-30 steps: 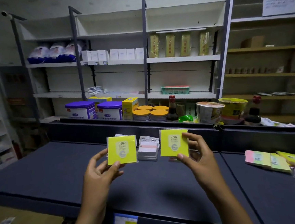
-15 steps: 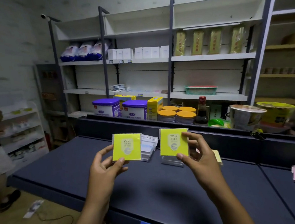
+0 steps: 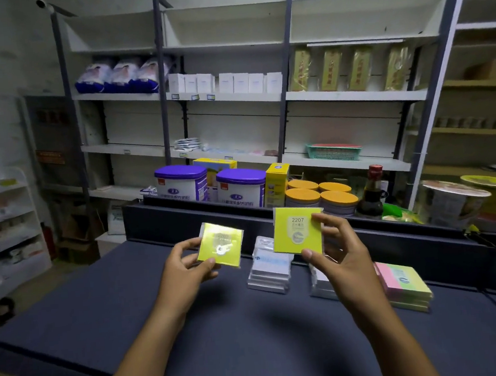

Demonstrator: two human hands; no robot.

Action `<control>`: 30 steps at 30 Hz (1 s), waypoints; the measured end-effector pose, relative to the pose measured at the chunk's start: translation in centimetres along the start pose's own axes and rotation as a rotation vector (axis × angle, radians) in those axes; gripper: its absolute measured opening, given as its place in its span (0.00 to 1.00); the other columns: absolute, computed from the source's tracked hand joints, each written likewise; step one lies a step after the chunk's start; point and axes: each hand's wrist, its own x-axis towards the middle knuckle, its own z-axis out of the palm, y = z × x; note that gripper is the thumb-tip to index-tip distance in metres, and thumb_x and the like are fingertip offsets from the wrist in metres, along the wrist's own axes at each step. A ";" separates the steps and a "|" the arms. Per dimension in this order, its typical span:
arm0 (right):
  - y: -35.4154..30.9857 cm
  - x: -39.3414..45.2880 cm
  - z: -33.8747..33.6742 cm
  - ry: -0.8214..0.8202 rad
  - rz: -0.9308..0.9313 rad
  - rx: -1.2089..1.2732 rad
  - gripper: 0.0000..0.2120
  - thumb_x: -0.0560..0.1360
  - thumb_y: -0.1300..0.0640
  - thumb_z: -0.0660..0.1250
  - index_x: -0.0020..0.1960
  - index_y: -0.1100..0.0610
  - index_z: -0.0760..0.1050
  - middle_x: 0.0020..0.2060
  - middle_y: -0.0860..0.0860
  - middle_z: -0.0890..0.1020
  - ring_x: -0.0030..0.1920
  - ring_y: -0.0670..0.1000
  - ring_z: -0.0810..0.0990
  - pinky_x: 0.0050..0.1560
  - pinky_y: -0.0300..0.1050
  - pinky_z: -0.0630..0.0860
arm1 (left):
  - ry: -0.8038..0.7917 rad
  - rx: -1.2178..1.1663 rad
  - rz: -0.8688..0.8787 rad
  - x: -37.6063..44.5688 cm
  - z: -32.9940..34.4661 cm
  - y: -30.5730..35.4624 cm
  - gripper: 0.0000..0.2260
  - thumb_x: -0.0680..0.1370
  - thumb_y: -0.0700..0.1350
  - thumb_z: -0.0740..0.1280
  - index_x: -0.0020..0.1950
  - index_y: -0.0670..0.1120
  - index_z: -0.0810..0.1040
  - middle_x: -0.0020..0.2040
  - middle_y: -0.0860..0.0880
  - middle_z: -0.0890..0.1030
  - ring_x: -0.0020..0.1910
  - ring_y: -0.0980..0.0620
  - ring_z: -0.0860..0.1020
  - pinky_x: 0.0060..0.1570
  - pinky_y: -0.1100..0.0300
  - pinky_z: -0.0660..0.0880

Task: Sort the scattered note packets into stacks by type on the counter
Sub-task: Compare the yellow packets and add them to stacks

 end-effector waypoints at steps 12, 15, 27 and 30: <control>-0.5 2.5 7.1 0.025 -0.007 -0.064 0.25 0.73 0.63 0.75 0.62 0.41 0.73 0.56 0.44 0.80 0.58 0.44 0.81 0.58 0.50 0.81 | -0.126 0.325 -0.272 7.5 -3.3 -4.9 0.19 0.73 0.32 0.71 0.60 0.45 0.71 0.49 0.39 0.83 0.43 0.41 0.85 0.55 0.43 0.79; -0.5 2.8 7.9 0.022 -0.002 -0.077 0.25 0.73 0.63 0.75 0.62 0.41 0.73 0.56 0.44 0.81 0.58 0.44 0.82 0.57 0.47 0.82 | -0.161 0.408 -0.279 7.9 -3.4 -5.3 0.18 0.73 0.34 0.71 0.61 0.43 0.71 0.46 0.41 0.84 0.40 0.44 0.85 0.53 0.46 0.80; 0.3 3.9 10.7 -0.002 0.024 -0.158 0.25 0.73 0.61 0.75 0.63 0.40 0.73 0.58 0.45 0.80 0.55 0.43 0.82 0.49 0.39 0.82 | -0.293 1.206 0.019 8.2 -4.0 -4.7 0.19 0.77 0.54 0.68 0.64 0.45 0.74 0.62 0.44 0.73 0.62 0.43 0.74 0.60 0.51 0.72; 0.6 4.2 11.3 -0.013 0.043 -0.173 0.25 0.73 0.61 0.75 0.63 0.39 0.73 0.59 0.47 0.79 0.56 0.44 0.82 0.51 0.42 0.82 | -0.316 1.249 0.035 8.4 -4.2 -4.9 0.21 0.78 0.56 0.67 0.65 0.45 0.73 0.62 0.43 0.72 0.62 0.42 0.73 0.61 0.51 0.72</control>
